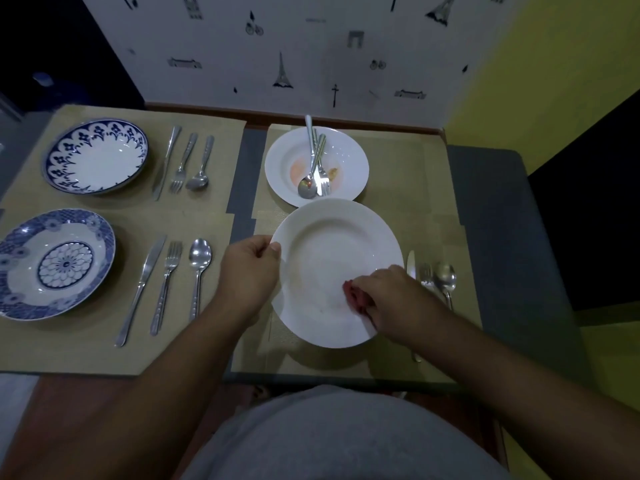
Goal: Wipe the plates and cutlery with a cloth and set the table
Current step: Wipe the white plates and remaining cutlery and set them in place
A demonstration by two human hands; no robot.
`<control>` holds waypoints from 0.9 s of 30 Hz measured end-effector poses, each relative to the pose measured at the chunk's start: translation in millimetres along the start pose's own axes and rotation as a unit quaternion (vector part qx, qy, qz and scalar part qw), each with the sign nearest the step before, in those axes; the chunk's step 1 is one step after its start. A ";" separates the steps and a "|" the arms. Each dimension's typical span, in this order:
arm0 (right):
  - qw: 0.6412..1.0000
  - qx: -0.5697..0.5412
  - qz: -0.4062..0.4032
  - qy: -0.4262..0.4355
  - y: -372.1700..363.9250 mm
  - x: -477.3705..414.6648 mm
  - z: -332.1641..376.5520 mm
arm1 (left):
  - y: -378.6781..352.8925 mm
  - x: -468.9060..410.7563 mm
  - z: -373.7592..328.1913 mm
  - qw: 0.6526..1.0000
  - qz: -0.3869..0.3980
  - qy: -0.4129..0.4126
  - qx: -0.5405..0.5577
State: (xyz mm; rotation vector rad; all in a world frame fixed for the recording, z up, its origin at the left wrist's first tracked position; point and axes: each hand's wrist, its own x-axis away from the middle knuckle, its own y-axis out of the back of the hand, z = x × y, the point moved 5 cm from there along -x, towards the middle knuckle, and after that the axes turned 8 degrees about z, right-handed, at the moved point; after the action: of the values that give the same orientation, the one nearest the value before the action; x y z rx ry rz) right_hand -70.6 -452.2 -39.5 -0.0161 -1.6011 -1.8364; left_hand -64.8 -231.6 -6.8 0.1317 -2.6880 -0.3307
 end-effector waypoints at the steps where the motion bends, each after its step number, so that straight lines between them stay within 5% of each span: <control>1: 1.000 -0.018 0.016 -0.010 -2.9 2.2 4.6 | -1.6 1.3 1.2 1.000 -0.003 -0.005 -0.003; 6: 0.984 -0.151 0.078 -0.045 -10.7 12.9 26.9 | -9.1 5.6 8.0 1.000 -0.008 -0.001 0.004; 10: 0.937 -0.327 0.114 -0.033 -11.0 7.8 44.0 | -11.8 8.2 11.9 1.000 0.005 0.002 0.004; 16: 0.855 -0.516 -0.022 -0.046 40.7 2.3 23.0 | 0.1 4.7 4.1 1.000 -0.011 -0.005 -0.018; 18: 0.875 -0.481 -0.043 -0.035 49.6 4.3 17.2 | -1.2 5.1 -0.3 1.000 -0.003 -0.011 -0.017; 22: 0.972 -0.219 -0.083 0.014 44.2 4.2 19.8 | -3.4 6.9 -2.5 1.000 0.005 -0.006 0.014; 27: 0.978 -0.113 -0.163 0.057 25.4 12.4 17.5 | 0.5 6.1 3.0 0.999 0.002 0.023 0.032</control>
State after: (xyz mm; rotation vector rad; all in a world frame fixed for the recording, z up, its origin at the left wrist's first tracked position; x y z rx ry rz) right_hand -74.8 -442.9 -7.9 0.2590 -1.3692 -2.2209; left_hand -71.7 -231.3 -6.9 0.1515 -2.6542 -0.2391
